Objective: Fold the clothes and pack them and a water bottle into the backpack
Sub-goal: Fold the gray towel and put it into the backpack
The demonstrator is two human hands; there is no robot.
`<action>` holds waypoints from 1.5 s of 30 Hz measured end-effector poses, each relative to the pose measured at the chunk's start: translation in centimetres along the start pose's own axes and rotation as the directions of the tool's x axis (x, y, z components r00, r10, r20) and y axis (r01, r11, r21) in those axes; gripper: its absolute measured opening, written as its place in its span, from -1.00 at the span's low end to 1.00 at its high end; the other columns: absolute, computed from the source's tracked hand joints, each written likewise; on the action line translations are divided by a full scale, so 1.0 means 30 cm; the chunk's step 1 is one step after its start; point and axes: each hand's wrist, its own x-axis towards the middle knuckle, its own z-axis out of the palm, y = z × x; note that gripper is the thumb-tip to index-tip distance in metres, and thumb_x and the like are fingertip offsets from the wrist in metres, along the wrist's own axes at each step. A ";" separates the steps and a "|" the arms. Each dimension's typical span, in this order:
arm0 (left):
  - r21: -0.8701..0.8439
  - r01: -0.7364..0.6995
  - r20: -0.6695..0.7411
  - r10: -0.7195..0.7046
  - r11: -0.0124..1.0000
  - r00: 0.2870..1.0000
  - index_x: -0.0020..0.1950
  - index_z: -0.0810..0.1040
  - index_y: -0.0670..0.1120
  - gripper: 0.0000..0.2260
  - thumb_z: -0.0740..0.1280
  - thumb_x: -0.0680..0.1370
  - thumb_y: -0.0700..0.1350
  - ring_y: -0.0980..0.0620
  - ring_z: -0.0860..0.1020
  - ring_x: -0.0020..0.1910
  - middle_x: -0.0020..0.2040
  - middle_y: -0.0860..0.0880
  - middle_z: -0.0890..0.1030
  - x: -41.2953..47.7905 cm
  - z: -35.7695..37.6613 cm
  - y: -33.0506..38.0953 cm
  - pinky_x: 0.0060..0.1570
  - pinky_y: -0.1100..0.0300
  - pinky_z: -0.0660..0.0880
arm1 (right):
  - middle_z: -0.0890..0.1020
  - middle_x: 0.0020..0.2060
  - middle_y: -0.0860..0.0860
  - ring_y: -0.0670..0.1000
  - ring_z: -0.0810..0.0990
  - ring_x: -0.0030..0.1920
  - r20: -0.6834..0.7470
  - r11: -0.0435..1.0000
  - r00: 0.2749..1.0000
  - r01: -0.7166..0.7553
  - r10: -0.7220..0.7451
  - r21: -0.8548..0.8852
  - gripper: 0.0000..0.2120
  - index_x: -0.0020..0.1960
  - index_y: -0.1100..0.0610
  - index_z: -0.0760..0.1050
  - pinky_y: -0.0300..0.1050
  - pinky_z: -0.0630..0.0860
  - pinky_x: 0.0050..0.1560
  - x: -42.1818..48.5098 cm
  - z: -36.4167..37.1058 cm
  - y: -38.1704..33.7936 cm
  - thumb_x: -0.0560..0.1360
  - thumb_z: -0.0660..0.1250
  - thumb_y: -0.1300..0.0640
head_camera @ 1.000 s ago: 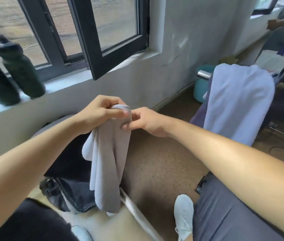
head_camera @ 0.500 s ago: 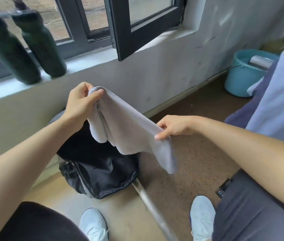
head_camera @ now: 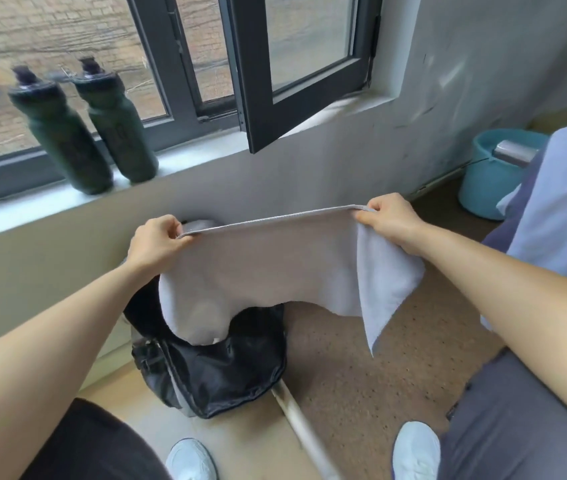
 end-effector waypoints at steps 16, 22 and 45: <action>-0.471 0.312 0.296 -0.186 0.825 0.937 -0.31 0.50 -0.06 -0.66 0.47 0.56 0.07 -0.05 0.48 -0.32 -0.33 -0.09 0.52 0.037 0.047 0.096 -0.19 0.08 0.45 | 0.46 -0.25 0.13 0.06 0.47 -0.21 0.012 0.896 0.975 -0.208 0.222 0.392 -0.86 -0.12 0.22 0.57 -0.11 0.36 -0.17 0.073 0.042 -0.049 0.55 0.39 0.15; -0.612 0.448 0.464 -0.162 0.652 0.871 -0.15 0.60 -0.10 -0.78 0.45 0.60 0.01 -0.05 0.65 -0.30 -0.23 -0.10 0.67 -0.013 0.086 0.227 -0.21 0.14 0.58 | 0.62 -0.23 0.14 0.07 0.61 -0.22 0.200 0.860 0.968 -0.226 0.148 0.458 -0.90 -0.10 0.19 0.60 -0.13 0.57 -0.17 -0.009 0.094 -0.109 0.59 0.38 0.21; -0.751 0.533 0.628 0.172 0.389 0.759 0.32 0.61 -0.25 -0.59 0.37 0.47 -0.26 -0.04 0.64 -0.04 0.11 -0.20 0.66 -0.149 0.090 0.452 -0.08 0.18 0.61 | 0.69 -0.01 0.13 0.04 0.66 0.01 0.327 0.759 0.888 0.036 -0.323 0.650 -0.51 0.11 0.20 0.63 -0.11 0.60 0.06 -0.149 0.126 -0.228 0.42 0.17 0.64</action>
